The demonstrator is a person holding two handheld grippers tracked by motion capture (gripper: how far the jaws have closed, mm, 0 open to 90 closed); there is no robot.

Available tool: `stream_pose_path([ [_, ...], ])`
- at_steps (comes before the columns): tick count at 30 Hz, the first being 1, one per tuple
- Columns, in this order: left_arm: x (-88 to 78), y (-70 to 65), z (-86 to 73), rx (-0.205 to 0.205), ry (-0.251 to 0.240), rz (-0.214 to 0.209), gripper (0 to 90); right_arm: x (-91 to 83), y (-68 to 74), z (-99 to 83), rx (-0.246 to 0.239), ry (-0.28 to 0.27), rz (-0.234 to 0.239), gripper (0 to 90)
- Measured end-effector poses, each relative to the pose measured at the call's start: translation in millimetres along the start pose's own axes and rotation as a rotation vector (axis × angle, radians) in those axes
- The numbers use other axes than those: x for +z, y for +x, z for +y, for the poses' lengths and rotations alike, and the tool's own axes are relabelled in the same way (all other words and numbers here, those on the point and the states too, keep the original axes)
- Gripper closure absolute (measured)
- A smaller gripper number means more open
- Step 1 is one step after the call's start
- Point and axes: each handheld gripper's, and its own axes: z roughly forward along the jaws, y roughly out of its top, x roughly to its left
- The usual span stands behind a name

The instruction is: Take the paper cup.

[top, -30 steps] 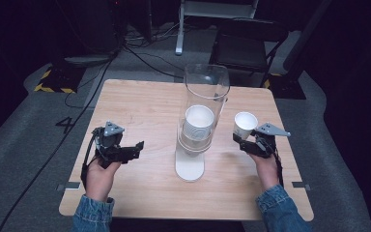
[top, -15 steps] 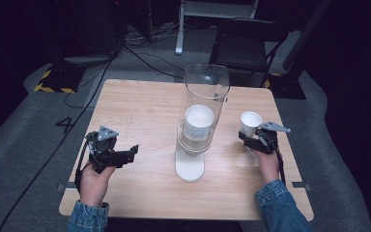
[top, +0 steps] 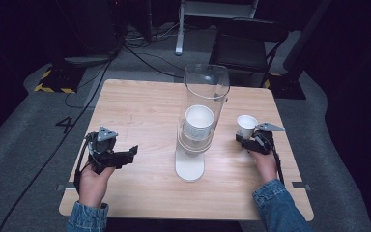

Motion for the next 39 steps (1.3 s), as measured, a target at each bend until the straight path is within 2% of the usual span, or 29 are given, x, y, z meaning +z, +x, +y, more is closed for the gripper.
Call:
stream_pose_path([
  [14, 2.5, -1.4, 1.9, 0.003, 0.005, -0.007, 15.5, 8.7, 3.7, -6.6, -0.044, 0.078, -0.006, 34.0],
  [28, 7.5, -3.3, 4.9, 0.009, 0.012, -0.016, 15.5, 8.9, 3.4, -11.4, -0.059, 0.127, -0.013, 32.8],
  [31, 8.5, -3.8, 5.9, 0.017, 0.013, -0.018, 15.5, 8.1, 2.9, -11.7, -0.055, 0.134, -0.009, 28.8],
  [34, 9.3, -3.9, 6.7, 0.019, 0.015, -0.021, 15.5, 6.1, 2.3, -11.2, -0.052, 0.130, -0.009, 20.9],
  [37, 10.4, -3.4, 7.2, 0.014, 0.015, -0.021, 15.5, -0.7, 2.5, -8.4, -0.062, 0.110, -0.007, 14.4],
  [39, 10.8, -2.5, 7.4, 0.015, 0.015, -0.020, 15.5, -8.6, 3.1, -5.4, -0.064, 0.090, 0.004, 14.3],
])
